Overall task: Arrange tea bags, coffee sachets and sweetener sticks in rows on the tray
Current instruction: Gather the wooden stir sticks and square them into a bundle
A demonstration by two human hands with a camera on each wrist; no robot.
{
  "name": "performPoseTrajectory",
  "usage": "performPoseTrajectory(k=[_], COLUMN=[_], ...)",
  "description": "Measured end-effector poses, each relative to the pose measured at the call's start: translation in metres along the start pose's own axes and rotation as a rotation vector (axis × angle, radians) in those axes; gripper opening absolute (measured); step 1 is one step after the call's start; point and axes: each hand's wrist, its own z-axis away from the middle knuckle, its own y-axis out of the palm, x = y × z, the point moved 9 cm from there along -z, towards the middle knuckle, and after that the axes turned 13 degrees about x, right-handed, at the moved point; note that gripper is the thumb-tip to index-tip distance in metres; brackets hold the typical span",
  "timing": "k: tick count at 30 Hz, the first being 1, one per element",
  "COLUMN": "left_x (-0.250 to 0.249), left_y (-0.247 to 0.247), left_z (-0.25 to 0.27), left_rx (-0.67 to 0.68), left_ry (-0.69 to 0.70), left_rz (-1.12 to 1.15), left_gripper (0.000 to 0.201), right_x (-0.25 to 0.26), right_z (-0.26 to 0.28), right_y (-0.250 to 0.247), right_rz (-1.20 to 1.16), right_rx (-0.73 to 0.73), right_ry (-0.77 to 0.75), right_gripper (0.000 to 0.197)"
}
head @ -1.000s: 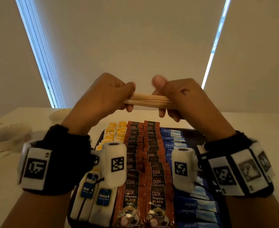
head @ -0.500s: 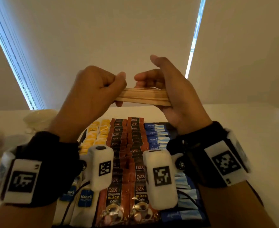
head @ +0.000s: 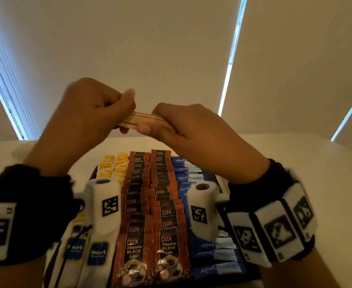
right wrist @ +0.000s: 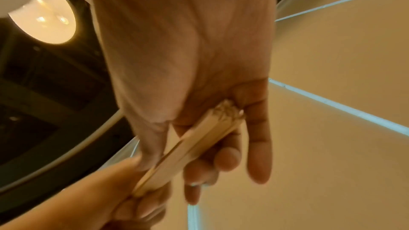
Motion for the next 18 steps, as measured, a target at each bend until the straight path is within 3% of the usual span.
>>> performPoseTrajectory(k=[5,10,13,16,18], left_x=[-0.011,-0.027,-0.026,-0.013,-0.006], left_y=[0.031,0.061,0.061,0.044,0.029], left_z=[-0.006,-0.009,-0.009,-0.008,-0.008], left_rx=[0.146,0.261,0.303,0.267,0.208], left_ry=[0.036,0.070,0.057,0.004,-0.015], left_rz=[-0.055,-0.005,0.011,0.001,0.040], left_gripper=[0.052,0.052,0.050,0.051,0.045], right_x=[0.010,-0.015,-0.061,-0.125,-0.149], right_z=[0.009,0.034,0.058,0.089,0.106], right_y=[0.024,0.025,0.023,0.044,0.067], right_rz=[0.138,0.099,-0.173,-0.392,-0.206], right_rx=[0.093,0.177,0.149,0.162,0.322], right_ry=[-0.002,0.074,0.363,0.788,0.966], right_gripper=[0.042,0.024,0.022,0.021,0.046])
